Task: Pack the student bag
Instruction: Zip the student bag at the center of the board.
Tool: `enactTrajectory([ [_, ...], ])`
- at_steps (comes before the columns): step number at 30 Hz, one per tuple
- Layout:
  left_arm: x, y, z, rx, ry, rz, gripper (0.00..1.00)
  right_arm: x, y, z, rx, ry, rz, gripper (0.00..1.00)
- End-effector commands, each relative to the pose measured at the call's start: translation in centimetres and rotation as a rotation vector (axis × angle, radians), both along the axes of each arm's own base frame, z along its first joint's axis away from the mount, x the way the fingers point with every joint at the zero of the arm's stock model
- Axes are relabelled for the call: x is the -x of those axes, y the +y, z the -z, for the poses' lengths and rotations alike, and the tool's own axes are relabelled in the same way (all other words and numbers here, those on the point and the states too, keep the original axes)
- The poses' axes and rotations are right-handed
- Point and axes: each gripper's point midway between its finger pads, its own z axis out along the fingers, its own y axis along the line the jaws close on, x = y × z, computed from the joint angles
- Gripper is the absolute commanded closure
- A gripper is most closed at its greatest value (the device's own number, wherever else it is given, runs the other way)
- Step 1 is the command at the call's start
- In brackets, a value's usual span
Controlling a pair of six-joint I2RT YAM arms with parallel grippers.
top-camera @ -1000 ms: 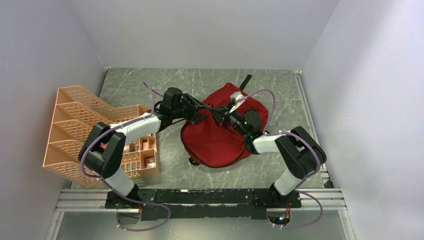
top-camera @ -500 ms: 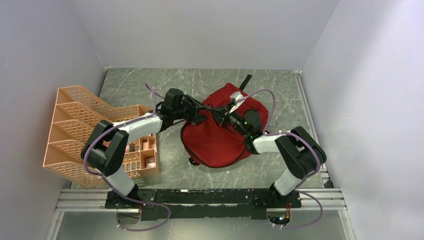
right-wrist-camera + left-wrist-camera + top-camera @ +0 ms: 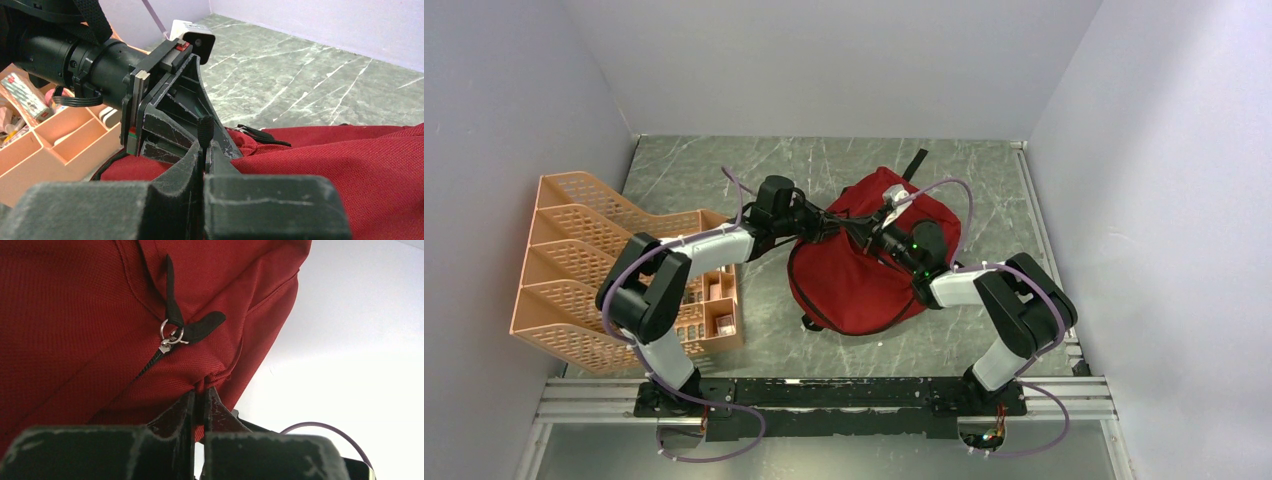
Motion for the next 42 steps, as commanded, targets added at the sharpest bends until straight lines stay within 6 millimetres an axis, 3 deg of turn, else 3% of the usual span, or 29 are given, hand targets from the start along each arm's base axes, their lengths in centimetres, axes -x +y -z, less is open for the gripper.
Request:
enactTrajectory([
  [1,-0.8,0.0,-0.9,0.026,-0.051,0.026,0.95,0.4,-0.2,-1.3,-0.003,-0.052,-0.003,1.0],
  [13,-2.0,5.0,1.3,-0.065,-0.017,-0.066,0.95,0.4,-1.1,1.1,0.102,0.039,0.038,1.0],
  [25,-2.8,7.4,3.1,-0.11,0.017,-0.116,0.95,2.1,-2.1,2.6,0.179,0.119,0.023,1.0],
  [42,-4.3,10.0,4.8,-0.164,0.035,-0.151,0.95,3.2,-7.9,3.8,0.231,0.296,0.301,1.0],
])
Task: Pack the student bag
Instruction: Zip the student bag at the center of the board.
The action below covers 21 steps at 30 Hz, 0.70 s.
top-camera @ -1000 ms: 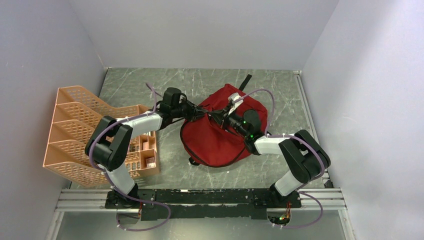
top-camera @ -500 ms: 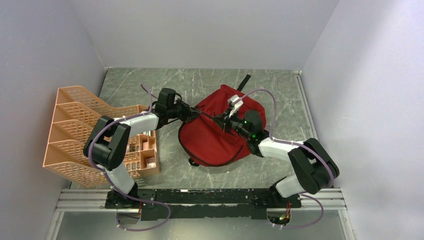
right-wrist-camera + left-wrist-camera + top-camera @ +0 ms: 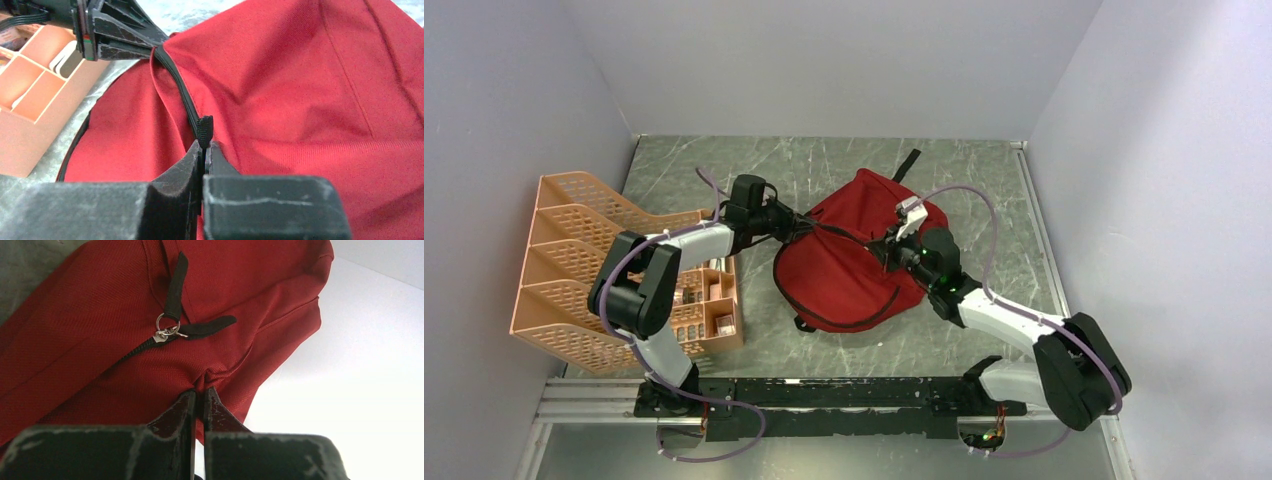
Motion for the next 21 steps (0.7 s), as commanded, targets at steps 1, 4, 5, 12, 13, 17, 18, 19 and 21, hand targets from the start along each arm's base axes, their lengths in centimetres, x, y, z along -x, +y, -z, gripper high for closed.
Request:
enactTrajectory([
  [1,-2.0,3.0,1.5,-0.078,-0.005,-0.084,0.95,0.0,-2.6,0.9,0.042,0.048,0.13,1.0],
  [4,-2.1,3.2,1.6,-0.079,-0.003,-0.086,0.95,0.5,-3.9,1.6,0.07,0.08,0.178,1.0],
  [5,-2.2,3.3,1.6,-0.08,-0.003,-0.086,0.95,0.7,-4.4,1.8,0.077,0.092,0.202,1.0],
  [12,-2.5,4.3,1.6,-0.094,-0.003,-0.097,0.95,1.8,-7.3,3.9,0.1,0.223,0.361,1.0],
  [13,-2.6,4.3,1.5,-0.094,-0.004,-0.098,0.95,2.0,-7.8,4.1,0.102,0.248,0.394,1.0],
  [17,-2.9,4.7,1.5,-0.102,-0.006,-0.1,0.95,2.3,-9.0,5.0,0.107,0.325,0.487,1.0],
  [18,-2.9,4.8,1.5,-0.103,-0.006,-0.101,0.95,2.4,-9.1,5.2,0.11,0.337,0.499,1.0],
  [19,-2.9,4.8,1.4,-0.102,-0.008,-0.101,0.95,2.5,-9.3,5.6,0.116,0.361,0.515,1.0],
  [21,-3.0,4.9,1.5,-0.104,-0.01,-0.097,0.95,2.8,-9.6,6.2,0.133,0.393,0.537,1.0],
])
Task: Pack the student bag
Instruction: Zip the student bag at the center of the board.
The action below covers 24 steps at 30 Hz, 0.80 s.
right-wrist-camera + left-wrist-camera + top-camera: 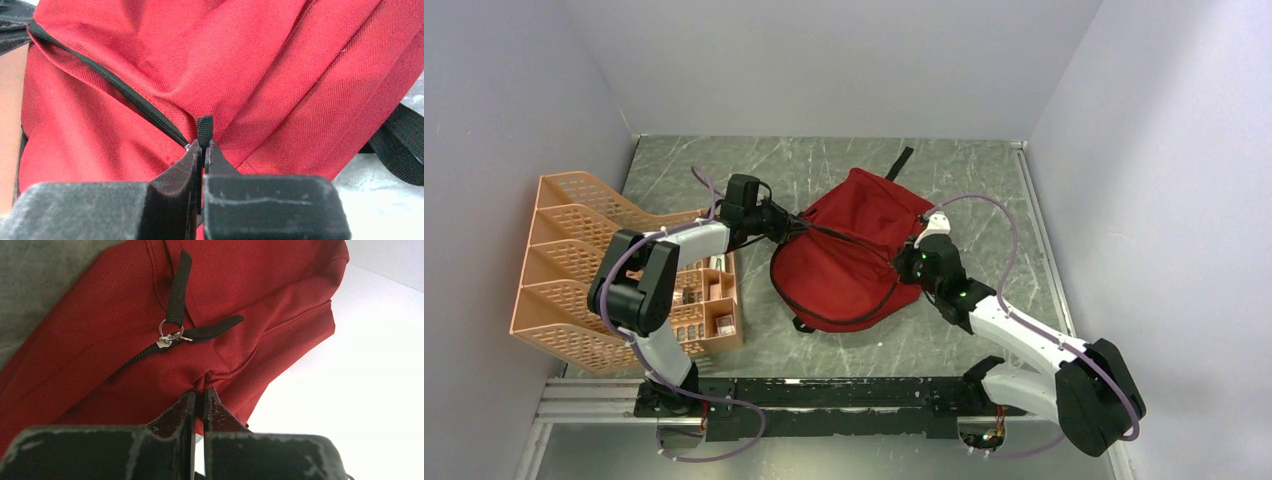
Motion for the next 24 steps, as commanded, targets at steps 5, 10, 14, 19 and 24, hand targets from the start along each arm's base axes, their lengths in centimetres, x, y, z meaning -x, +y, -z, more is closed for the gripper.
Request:
enactTrajectory([
  [5,-3.4,2.3,-0.6,-0.06,-0.103,-0.02,0.95,0.1,-3.5,1.5,0.088,0.08,0.179,1.0],
  [10,-4.1,0.4,-3.7,-0.074,-0.225,0.179,0.82,-0.9,-3.4,-3.1,0.054,-0.064,0.165,0.72],
  [14,-3.9,1.3,-6.7,-0.168,-0.321,0.221,0.49,-1.1,-3.6,-6.0,0.045,-0.11,0.169,0.59],
  [19,-3.1,3.0,-9.1,-0.282,-0.389,0.219,0.27,-1.2,-3.5,-9.1,0.038,-0.122,0.167,0.37],
  [24,-2.3,5.9,-10.2,-0.468,-0.428,0.206,0.2,-0.6,-0.8,-11.8,0.06,-0.197,-0.063,0.01],
])
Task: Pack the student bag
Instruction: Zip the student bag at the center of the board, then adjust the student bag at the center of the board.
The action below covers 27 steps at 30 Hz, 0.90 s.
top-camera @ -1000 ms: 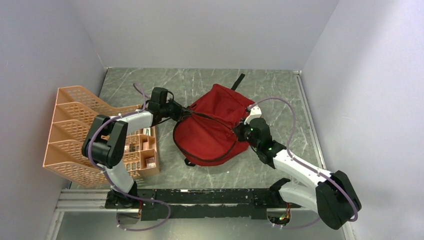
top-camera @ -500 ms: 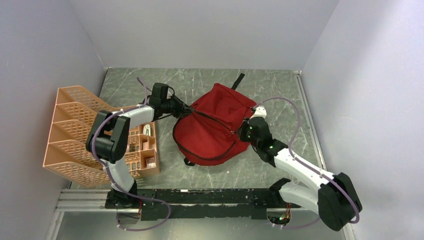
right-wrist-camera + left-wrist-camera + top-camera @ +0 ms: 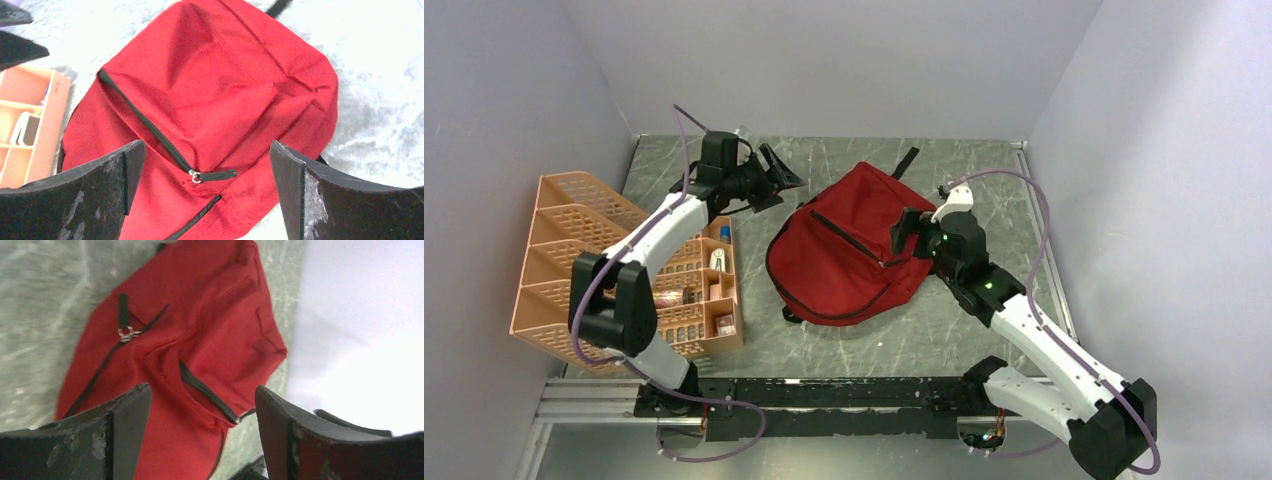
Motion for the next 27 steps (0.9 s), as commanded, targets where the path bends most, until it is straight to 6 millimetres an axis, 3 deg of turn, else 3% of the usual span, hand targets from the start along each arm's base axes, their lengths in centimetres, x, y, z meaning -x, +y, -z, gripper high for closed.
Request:
enactTrajectory([
  [1,0.6,4.1,-1.1,-0.242,-0.073,-0.057,0.19,1.1,2.2,-2.0,0.056,-0.055,-0.219,0.0],
  [7,3.0,10.8,-3.3,-0.518,-0.124,-0.227,0.15,2.7,7.1,-1.9,0.079,-0.049,-0.481,0.04],
  [13,5.5,14.7,-6.6,-0.622,-0.185,-0.357,0.16,6.5,13.3,-0.2,0.211,-0.085,-0.717,0.09],
  [20,6.9,16.7,-10.3,-0.649,-0.261,-0.452,0.17,11.4,18.4,4.7,0.434,-0.088,-0.957,0.12],
  [23,7.0,16.8,-10.5,-0.649,-0.263,-0.457,0.17,12.9,19.3,7.2,0.534,-0.07,-1.027,0.09],
  [27,7.1,16.7,-10.2,-0.65,-0.254,-0.445,0.17,13.5,19.3,10.2,0.66,-0.036,-1.062,0.06],
])
